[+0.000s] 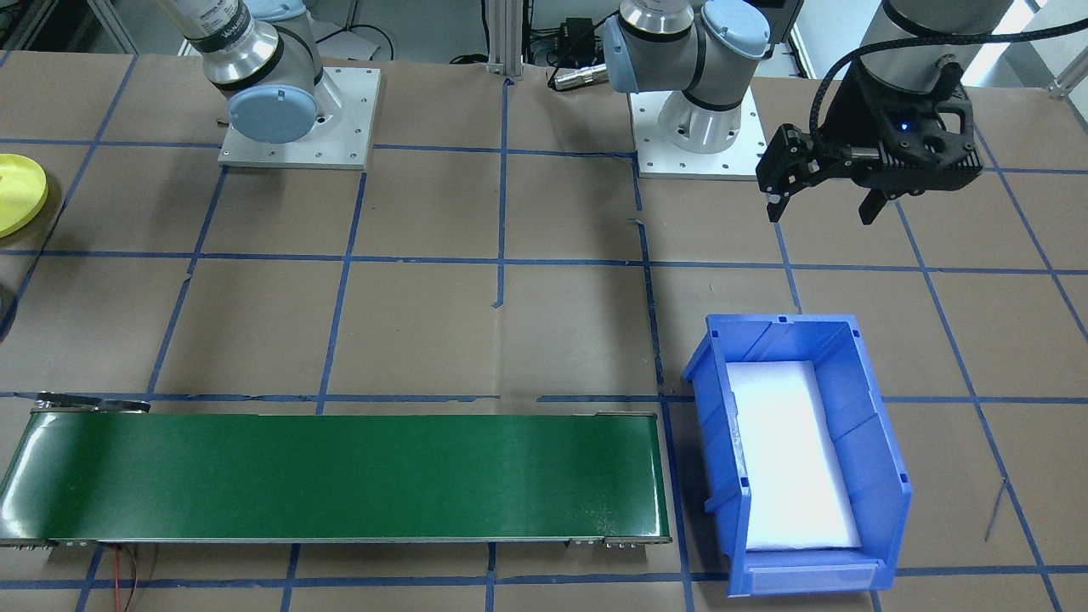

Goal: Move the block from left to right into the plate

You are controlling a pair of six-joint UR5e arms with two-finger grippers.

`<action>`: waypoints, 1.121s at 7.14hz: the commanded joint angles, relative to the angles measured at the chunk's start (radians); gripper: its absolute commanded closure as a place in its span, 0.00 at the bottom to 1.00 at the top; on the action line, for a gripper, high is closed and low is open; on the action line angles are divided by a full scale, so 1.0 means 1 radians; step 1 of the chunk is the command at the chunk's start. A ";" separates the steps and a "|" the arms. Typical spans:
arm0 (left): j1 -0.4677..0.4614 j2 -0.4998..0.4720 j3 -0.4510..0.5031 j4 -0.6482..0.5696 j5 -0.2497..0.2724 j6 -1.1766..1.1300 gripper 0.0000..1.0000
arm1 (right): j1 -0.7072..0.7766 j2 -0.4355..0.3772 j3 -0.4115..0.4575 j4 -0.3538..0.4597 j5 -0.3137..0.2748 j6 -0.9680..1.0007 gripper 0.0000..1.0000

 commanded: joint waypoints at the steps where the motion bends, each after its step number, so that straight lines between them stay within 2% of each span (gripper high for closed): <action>1: -0.001 0.000 0.003 -0.002 0.000 0.000 0.00 | -0.010 0.007 -0.003 -0.019 0.010 -0.023 0.00; 3: 0.000 0.000 0.003 -0.002 0.000 0.000 0.00 | 0.019 -0.022 -0.009 -0.006 0.027 -0.014 0.00; 4: 0.004 0.000 -0.002 -0.002 0.000 0.002 0.00 | 0.075 -0.066 -0.027 0.019 0.058 -0.016 0.00; 5: 0.004 0.000 -0.002 -0.002 0.000 0.002 0.00 | 0.153 -0.132 -0.073 0.093 0.084 0.000 0.00; 7: 0.004 0.000 0.005 -0.002 -0.002 0.002 0.00 | 0.299 -0.166 -0.214 0.283 0.107 0.111 0.00; 8: 0.004 0.000 0.003 -0.002 -0.002 0.002 0.00 | 0.377 -0.177 -0.249 0.300 0.103 0.124 0.00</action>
